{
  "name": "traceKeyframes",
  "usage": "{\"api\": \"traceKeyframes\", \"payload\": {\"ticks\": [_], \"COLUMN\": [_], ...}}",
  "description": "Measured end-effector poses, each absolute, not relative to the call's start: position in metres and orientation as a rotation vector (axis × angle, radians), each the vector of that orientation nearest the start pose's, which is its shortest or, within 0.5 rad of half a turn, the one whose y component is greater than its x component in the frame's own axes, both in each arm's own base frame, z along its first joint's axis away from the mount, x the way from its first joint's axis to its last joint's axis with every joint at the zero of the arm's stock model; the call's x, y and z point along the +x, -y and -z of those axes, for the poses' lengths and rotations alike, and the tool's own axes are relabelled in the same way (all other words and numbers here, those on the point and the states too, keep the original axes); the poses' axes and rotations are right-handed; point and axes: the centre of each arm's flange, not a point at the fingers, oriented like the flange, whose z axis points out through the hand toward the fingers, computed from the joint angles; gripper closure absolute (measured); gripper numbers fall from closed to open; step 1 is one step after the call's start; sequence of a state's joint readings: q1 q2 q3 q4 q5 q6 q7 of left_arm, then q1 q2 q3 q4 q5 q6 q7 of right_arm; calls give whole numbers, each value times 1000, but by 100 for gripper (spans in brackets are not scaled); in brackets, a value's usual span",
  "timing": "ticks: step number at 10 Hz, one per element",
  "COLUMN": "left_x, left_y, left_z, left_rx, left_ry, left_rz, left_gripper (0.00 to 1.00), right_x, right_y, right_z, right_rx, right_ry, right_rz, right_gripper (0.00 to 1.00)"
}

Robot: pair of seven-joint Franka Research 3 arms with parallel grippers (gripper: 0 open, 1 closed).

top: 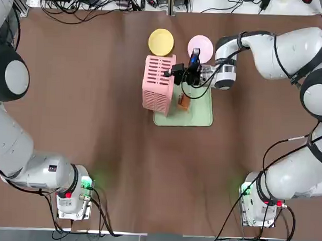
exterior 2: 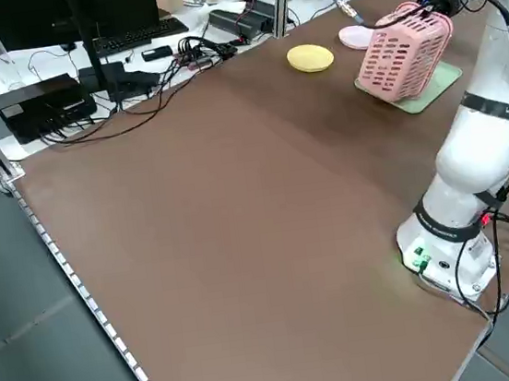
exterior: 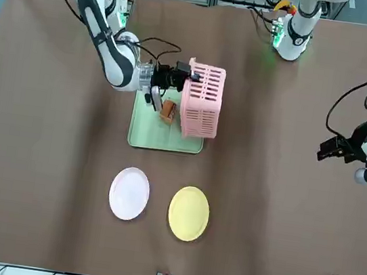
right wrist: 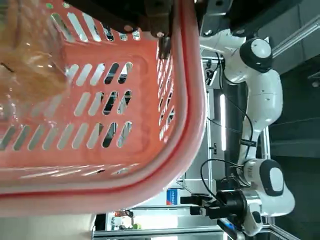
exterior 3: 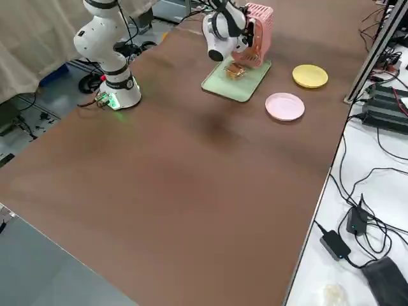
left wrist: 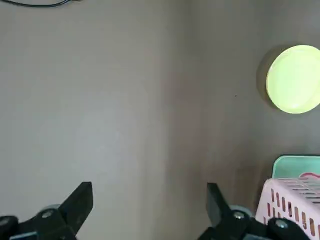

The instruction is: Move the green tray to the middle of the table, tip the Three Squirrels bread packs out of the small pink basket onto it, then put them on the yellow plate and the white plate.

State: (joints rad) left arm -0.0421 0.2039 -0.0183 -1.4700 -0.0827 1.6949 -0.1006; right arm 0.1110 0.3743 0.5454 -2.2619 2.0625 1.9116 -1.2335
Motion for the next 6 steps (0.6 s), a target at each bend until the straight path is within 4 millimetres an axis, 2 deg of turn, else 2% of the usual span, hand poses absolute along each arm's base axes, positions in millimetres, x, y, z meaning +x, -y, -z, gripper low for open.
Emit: {"api": "traceKeyframes", "payload": {"ticks": [3,6], "left_x": [623,625], "left_y": [54,55], "left_z": [-563,-562], "left_rx": [-3229,-3229], "left_ry": [63,61], "left_rz": [23,33], "left_gripper": [0,0], "right_x": [401,405], "right_y": [-371,-367], "right_z": [-239,-237], "right_rx": [-1434,-1429], "right_ry": [38,32], "right_rz": [25,31], "right_gripper": [93,93]}}
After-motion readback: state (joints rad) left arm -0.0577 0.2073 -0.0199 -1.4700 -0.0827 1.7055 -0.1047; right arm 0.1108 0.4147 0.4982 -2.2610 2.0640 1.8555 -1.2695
